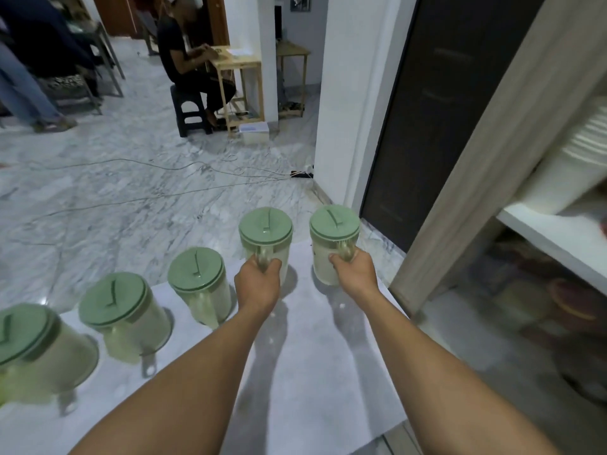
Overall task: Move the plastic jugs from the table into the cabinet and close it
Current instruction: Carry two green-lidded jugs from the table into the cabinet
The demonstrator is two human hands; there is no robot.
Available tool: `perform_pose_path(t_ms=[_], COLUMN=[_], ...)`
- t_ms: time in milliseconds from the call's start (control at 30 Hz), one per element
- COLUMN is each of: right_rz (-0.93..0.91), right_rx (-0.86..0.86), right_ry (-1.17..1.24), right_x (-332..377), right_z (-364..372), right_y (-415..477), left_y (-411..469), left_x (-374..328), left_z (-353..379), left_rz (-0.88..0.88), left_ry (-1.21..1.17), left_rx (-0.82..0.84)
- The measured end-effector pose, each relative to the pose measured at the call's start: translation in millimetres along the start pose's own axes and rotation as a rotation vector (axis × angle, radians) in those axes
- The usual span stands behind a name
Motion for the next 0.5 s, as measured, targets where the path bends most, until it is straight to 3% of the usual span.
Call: perform_pose_path(t_ms=[200,500], right_rz=[-0.025,-0.058], right_rx=[-0.116,-0.352], right_ry=[0.043,0.138], right_x=[32.5,60.0], right_z=[-25.9,-89.2], right_y=[-83.4,-291.9], left_y=[-31.4,-130.9], left_x=[-42.2,-93.2], left_z=[-55.1,-167.3], left_rz=[0.125,0.395], left_ry=[-0.058,-0.132], left_rx=[0.052,0.222])
Point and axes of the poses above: each hand's wrist, its own y-axis towards the middle knuckle, its own z-axis out of the palm, x = y × z, the point moved 1 cm from there along y, towards the middle knuckle, and after that the axes turned 8 degrees about z, right-handed, at the moved point
